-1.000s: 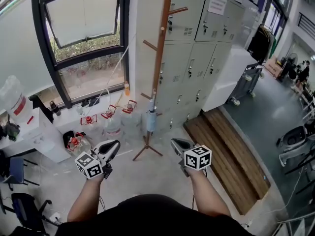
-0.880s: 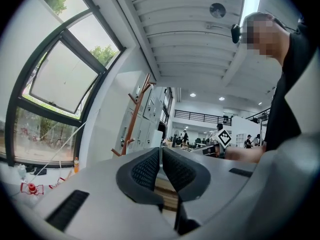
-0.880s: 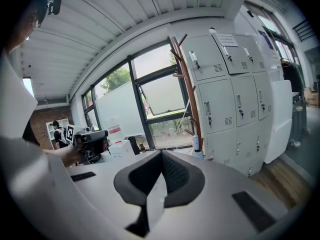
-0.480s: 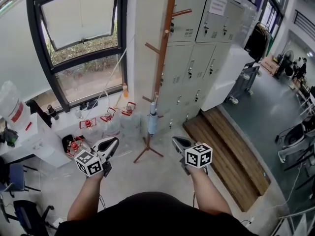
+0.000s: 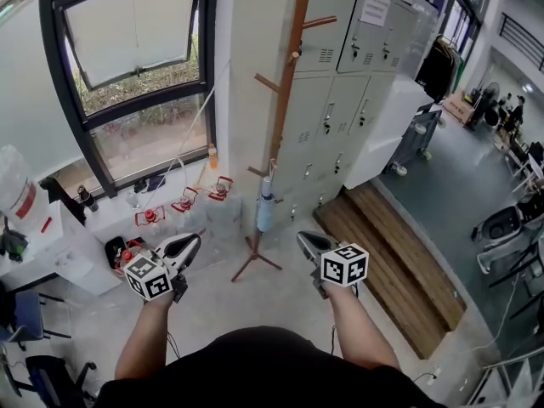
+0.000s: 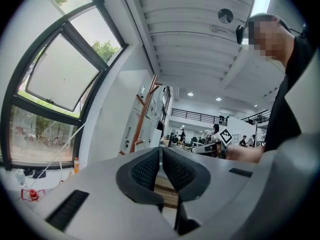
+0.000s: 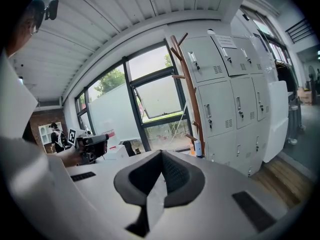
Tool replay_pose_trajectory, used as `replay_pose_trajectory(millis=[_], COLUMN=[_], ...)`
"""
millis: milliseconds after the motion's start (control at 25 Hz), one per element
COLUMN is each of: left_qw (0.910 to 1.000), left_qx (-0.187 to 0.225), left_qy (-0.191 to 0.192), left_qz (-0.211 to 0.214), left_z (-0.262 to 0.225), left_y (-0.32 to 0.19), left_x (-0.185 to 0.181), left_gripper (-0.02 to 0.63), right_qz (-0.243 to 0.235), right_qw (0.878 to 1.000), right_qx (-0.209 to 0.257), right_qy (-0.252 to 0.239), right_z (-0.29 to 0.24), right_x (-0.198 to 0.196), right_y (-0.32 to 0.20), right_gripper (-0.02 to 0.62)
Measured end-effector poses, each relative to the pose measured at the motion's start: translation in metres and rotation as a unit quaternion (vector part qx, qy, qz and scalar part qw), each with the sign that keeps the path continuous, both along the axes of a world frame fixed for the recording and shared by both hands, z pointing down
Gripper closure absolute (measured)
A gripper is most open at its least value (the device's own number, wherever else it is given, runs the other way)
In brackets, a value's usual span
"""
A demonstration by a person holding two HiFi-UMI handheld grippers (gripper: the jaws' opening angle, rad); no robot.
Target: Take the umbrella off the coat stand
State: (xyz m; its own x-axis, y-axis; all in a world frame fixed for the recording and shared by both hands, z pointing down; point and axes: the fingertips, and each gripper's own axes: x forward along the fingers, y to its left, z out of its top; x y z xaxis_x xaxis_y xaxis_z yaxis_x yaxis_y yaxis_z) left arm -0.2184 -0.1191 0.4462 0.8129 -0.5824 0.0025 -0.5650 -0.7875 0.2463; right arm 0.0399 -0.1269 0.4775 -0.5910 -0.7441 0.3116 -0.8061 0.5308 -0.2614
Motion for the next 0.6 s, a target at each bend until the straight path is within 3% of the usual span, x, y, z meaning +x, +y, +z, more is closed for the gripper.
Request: replay_pose_trajectory(millis=[600], left_qw=[0.9999], left_qx=[-0.004], left_qy=[-0.008], left_qz=[0.007], left_z=[0.002], left_y=[-0.009], left_x=[-0.014], left_gripper=[0.569], right_qz=[0.020], right_qw=[1.000], right_qx=[0.003], right_qy=[-0.008], right_z=[0.011], right_x=[-0.007], right_y=[-0.013], right_gripper=[0.581])
